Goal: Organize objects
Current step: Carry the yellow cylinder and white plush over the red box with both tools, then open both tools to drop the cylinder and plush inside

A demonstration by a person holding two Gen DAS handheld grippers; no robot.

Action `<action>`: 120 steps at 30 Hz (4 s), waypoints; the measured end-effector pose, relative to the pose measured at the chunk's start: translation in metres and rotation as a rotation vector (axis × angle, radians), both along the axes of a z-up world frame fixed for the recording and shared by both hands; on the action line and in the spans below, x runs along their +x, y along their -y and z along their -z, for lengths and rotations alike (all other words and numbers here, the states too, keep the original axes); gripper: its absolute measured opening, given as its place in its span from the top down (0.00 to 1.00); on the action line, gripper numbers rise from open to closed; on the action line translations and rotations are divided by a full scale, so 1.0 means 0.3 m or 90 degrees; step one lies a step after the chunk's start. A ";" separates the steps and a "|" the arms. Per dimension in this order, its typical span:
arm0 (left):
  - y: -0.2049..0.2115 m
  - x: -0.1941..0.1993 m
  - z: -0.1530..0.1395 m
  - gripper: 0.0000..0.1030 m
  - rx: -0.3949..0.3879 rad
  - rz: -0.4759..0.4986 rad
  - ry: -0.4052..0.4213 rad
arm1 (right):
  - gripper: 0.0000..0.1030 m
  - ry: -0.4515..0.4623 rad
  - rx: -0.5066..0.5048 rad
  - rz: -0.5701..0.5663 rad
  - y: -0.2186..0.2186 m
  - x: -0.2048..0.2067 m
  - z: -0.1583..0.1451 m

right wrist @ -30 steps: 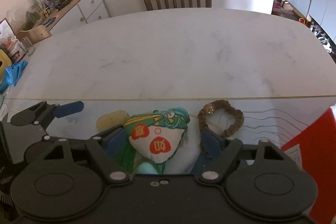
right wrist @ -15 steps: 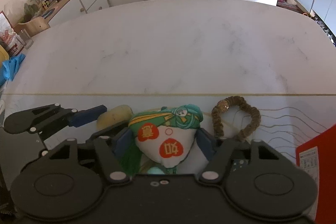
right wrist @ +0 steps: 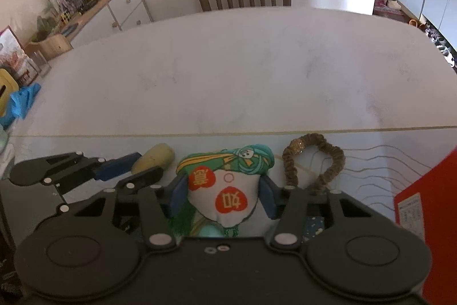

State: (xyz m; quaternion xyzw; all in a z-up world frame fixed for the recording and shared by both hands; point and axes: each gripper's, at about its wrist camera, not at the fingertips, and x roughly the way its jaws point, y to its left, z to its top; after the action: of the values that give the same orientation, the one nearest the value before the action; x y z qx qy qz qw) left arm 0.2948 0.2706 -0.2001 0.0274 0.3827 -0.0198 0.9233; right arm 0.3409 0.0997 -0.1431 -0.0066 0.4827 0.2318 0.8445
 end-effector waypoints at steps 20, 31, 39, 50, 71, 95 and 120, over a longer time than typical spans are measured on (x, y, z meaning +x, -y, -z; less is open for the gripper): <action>0.013 -0.157 -0.141 0.80 -0.011 -0.031 -0.001 | 0.50 0.063 0.083 0.027 0.212 -0.199 -0.276; 0.134 -0.283 -0.315 0.80 -0.015 -0.013 0.044 | 0.50 0.084 0.103 0.057 0.394 -0.300 -0.370; 0.288 -0.315 -0.422 0.80 -0.010 0.018 0.055 | 0.50 0.100 0.099 0.068 0.562 -0.336 -0.413; 0.531 -0.272 -0.476 0.80 -0.014 0.059 0.065 | 0.50 0.116 0.091 0.115 0.827 -0.322 -0.439; 1.036 -0.071 -0.452 0.80 0.001 0.161 0.053 | 0.50 0.122 0.055 0.150 1.193 -0.174 -0.329; 1.320 0.303 -0.263 0.80 0.049 0.188 0.003 | 0.49 0.057 -0.033 0.008 1.144 -0.127 -0.063; 1.341 0.434 -0.094 0.79 0.043 0.181 -0.178 | 0.43 0.023 -0.001 0.031 1.191 -0.117 -0.063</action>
State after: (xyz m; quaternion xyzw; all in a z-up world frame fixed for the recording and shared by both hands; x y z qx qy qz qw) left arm 0.4249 -0.1317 -0.1717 0.1089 0.4999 -0.1411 0.8475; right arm 0.3058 -0.2577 -0.1242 0.0002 0.4673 0.2110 0.8585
